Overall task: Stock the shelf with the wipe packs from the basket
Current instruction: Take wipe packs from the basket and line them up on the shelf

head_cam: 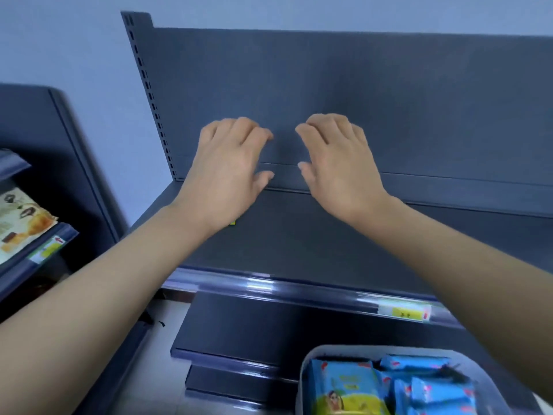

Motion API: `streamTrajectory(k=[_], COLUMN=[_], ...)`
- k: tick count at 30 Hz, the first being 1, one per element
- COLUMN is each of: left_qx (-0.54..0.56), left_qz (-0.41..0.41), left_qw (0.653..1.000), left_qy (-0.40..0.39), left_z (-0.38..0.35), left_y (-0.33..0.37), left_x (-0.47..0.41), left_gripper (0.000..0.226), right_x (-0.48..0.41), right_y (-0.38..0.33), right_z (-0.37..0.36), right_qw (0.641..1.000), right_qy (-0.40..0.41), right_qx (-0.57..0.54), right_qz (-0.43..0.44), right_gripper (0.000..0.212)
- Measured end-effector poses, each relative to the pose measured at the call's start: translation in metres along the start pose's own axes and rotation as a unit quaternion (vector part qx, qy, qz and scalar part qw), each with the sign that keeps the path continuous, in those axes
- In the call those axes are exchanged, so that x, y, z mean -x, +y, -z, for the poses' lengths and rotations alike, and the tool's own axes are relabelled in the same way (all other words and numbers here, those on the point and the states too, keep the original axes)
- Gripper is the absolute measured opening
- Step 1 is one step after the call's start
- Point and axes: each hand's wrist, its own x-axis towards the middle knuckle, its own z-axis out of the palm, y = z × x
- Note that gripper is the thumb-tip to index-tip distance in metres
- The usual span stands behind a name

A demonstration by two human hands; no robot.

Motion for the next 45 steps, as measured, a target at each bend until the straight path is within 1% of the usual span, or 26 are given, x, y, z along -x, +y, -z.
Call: streamTrajectory(k=[5,8,11,14,18,22,26,29,33,38,42,45], left_qx=[-0.047,-0.060,-0.065,-0.055,0.003,0.055,0.087,0.091,0.099,0.104,0.087,0.077], left_qz=[-0.017,-0.020,-0.017,-0.010,-0.004,0.014,0.062,0.065,0.057,0.069,0.058,0.049], left_qw=[0.998,0.997,0.996,0.998,1.000,0.989,0.942,0.910,0.877,0.835,0.818,0.814], left_qy=[0.042,0.053,0.051,0.041,-0.022,-0.135,-0.318,-0.399,-0.466,-0.537,-0.566,-0.573], left_z=[0.047,0.065,0.075,0.075,0.050,0.003,-0.061,-0.087,-0.108,-0.132,-0.141,-0.142], left_y=[0.092,0.144,0.183,0.213,0.244,0.268,0.286,0.281,0.275,0.274,0.275,0.277], left_x=[0.004,0.008,0.016,0.031,0.067,0.124,0.202,0.222,0.248,0.281,0.294,0.298], left_gripper=[0.046,0.047,0.048,0.050,0.051,0.052,0.049,0.048,0.046,0.046,0.043,0.042], right_x=[0.059,0.093,0.124,0.157,0.204,0.265,0.338,0.355,0.371,0.400,0.415,0.419], right_y=[0.036,0.058,0.077,0.092,0.105,0.112,0.106,0.109,0.114,0.118,0.126,0.127], right_z=[0.070,0.104,0.125,0.132,0.114,0.075,0.008,-0.014,-0.037,-0.074,-0.090,-0.097], right_qw=[0.998,0.996,0.994,0.996,0.999,0.993,0.959,0.946,0.930,0.894,0.872,0.875], right_qy=[0.058,0.089,0.100,0.081,0.014,-0.085,-0.261,-0.305,-0.355,-0.440,-0.485,-0.480], right_qx=[0.005,-0.004,-0.005,-0.012,-0.039,-0.072,-0.083,-0.080,-0.071,-0.060,-0.044,-0.031], right_qz=[0.022,0.031,0.038,0.036,0.029,0.047,0.074,0.079,0.068,0.066,0.056,0.057], right_gripper=[0.052,0.054,0.054,0.053,0.051,0.050,0.044,0.045,0.046,0.052,0.055,0.055])
